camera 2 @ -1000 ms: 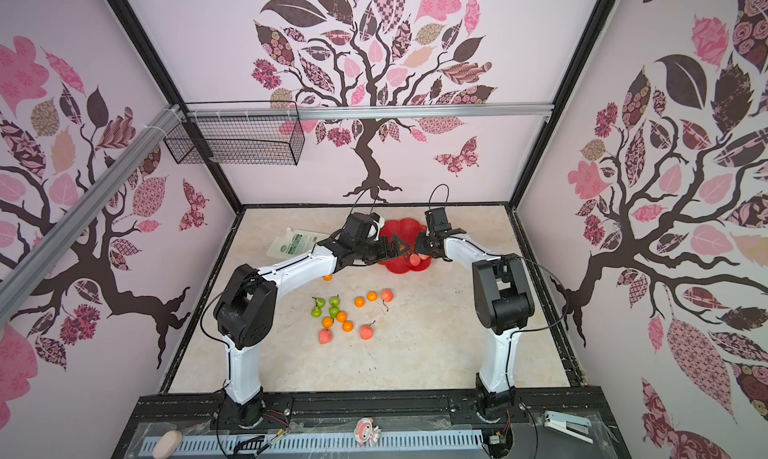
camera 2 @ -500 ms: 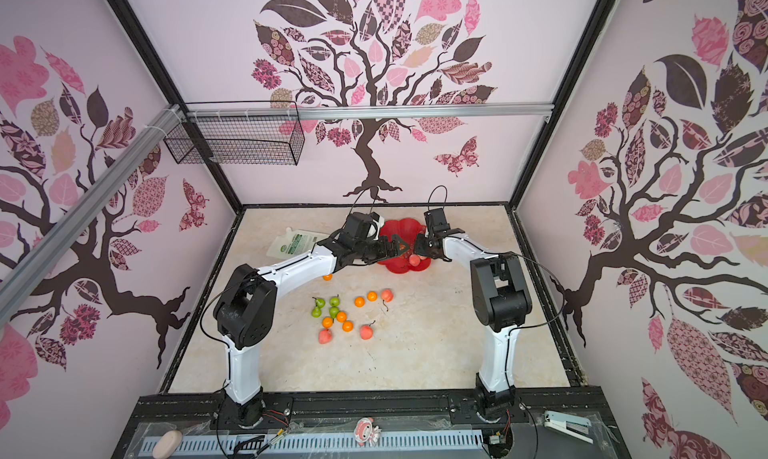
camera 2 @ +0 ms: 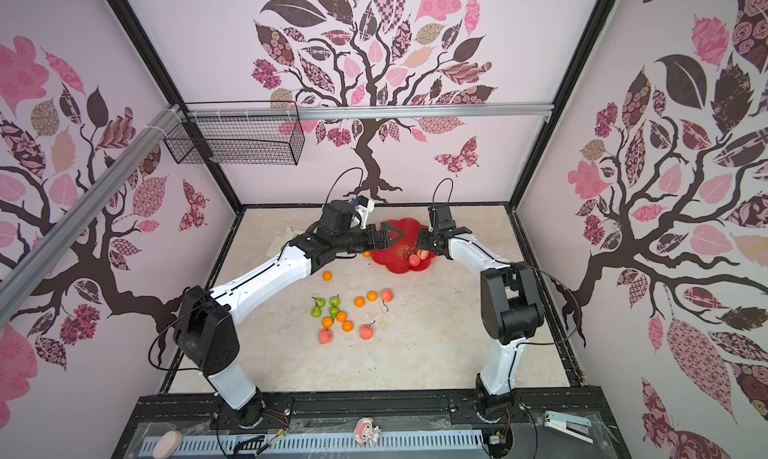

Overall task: Place and organize the fake fruits in the fruit bowl
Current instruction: 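Open the right gripper to release the peach into the bowl, then move the right gripper to a pink peach near the kumquats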

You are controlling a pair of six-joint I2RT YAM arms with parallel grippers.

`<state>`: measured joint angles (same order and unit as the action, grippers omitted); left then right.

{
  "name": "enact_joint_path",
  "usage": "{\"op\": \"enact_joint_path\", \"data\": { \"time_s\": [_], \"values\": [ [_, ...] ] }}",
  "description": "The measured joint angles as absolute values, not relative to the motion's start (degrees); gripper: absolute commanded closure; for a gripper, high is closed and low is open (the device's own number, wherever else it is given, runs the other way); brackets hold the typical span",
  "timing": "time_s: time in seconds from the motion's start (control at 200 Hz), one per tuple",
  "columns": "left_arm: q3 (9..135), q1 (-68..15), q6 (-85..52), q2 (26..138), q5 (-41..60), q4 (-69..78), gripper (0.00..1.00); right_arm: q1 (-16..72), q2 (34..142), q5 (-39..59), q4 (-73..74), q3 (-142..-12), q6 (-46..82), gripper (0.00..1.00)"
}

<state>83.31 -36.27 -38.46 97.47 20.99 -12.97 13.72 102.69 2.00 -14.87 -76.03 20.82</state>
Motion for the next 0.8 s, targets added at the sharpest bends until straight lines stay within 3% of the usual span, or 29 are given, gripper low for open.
{"op": "enact_joint_path", "data": {
  "time_s": [0.335,0.8],
  "values": [
    [66.06,-37.98,-37.52,81.12,16.05,-16.36,0.02,21.15,85.14,-2.24,-13.96,-62.04,23.14,0.70],
    [42.59,-38.22,-44.34,64.20,13.26,-15.07,0.02,37.06,82.04,-1.26,-15.66,-51.59,24.27,0.73]
  ]
}}
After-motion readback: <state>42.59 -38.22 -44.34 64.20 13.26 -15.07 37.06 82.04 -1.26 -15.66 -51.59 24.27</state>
